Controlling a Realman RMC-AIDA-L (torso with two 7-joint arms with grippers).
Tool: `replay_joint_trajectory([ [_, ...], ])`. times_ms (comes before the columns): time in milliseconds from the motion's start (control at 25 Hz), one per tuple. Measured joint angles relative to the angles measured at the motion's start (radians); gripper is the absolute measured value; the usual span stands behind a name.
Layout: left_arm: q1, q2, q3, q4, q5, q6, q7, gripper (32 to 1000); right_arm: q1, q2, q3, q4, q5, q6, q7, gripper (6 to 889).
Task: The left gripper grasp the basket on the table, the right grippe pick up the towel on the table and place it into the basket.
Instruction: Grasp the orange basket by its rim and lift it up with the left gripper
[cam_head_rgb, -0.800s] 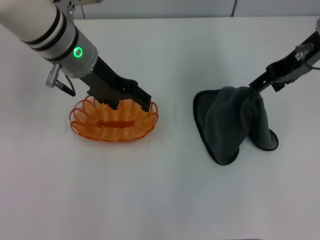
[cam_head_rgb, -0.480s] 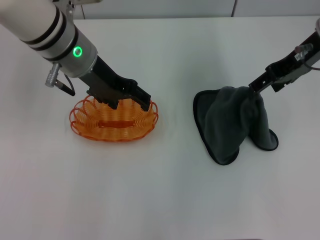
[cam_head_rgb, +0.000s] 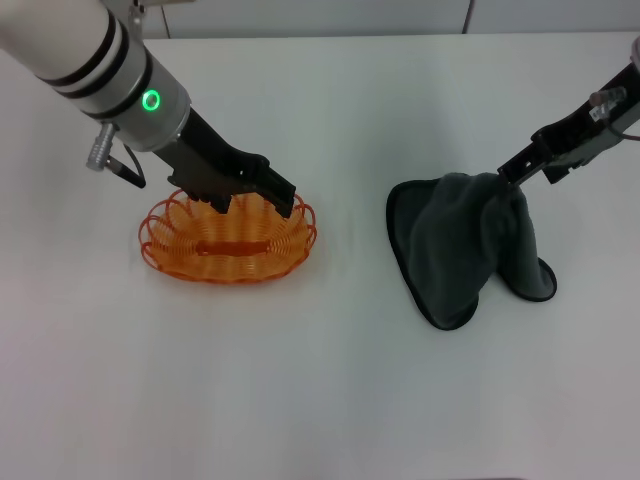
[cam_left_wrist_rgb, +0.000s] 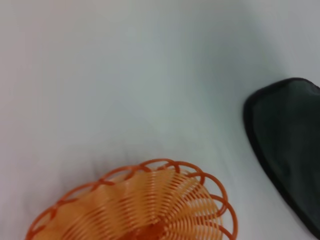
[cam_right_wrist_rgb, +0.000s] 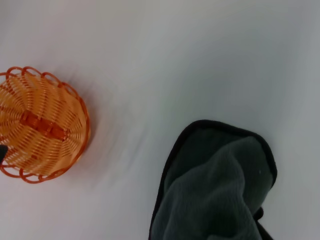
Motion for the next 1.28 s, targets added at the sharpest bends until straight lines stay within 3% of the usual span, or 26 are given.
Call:
replay_joint_trajectory([
  [160,0.004,0.0024,-0.021,0.0,0.048,-0.007,0.0,856,0.0,0.0,0.0,0.0,0.0,0.0,0.0,855],
  [480,0.008,0.0042,-0.119,-0.003,0.194,-0.009,-0.001,844,-0.001,0.0,0.0,0.0,0.0,0.0,0.0,854],
  [760,0.007,0.0114,-0.188,-0.069,0.304,-0.023,-0.002,833,-0.002,0.0,0.0,0.0,0.0,0.0,-0.001,854],
  [1040,0.009,0.0157,-0.202,-0.126,0.343,-0.061,-0.002,822,-0.005,0.0,0.001,0.0,0.0,0.0,-0.009,854],
  [1280,0.0,0.0152,-0.202,-0.194,0.344,-0.106,-0.001,813,-0.005,0.0,0.002,0.0,0.0,0.0,-0.013,854],
])
